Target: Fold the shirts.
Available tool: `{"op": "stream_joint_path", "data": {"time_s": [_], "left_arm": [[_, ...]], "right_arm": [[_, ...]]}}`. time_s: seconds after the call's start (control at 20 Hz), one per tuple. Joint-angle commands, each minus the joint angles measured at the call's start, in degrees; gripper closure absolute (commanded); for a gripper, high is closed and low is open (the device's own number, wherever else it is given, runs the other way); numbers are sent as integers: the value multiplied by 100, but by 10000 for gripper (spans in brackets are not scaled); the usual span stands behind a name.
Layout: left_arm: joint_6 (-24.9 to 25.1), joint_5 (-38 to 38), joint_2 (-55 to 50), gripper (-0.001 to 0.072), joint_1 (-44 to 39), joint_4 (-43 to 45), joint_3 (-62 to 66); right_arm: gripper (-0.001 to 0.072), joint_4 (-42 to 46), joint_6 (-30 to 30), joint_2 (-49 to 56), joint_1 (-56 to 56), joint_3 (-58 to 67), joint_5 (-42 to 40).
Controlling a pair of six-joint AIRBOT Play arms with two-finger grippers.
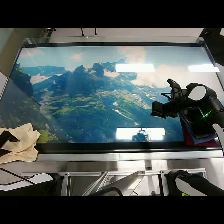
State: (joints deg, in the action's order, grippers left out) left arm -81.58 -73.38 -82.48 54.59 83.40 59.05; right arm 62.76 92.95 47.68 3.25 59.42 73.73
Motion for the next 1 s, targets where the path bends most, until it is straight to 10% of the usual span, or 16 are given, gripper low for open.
{"op": "stream_joint_path", "data": {"time_s": [0.0, 0.1, 0.6, 0.95], "left_arm": [[50, 269, -446, 114, -192, 39, -2], [61, -146, -553, 690, -466, -131, 319], [267, -894, 1064, 691, -3362, -4017, 2391], [-87, -236, 1635, 691, -6651, -2579, 2371]], "right_arm": [[692, -2, 2, -4, 7, -2, 0], [692, -2, 2, -4, 7, -2, 0], [692, -2, 2, -4, 7, -2, -2], [692, -2, 2, -4, 7, -2, -81]]}}
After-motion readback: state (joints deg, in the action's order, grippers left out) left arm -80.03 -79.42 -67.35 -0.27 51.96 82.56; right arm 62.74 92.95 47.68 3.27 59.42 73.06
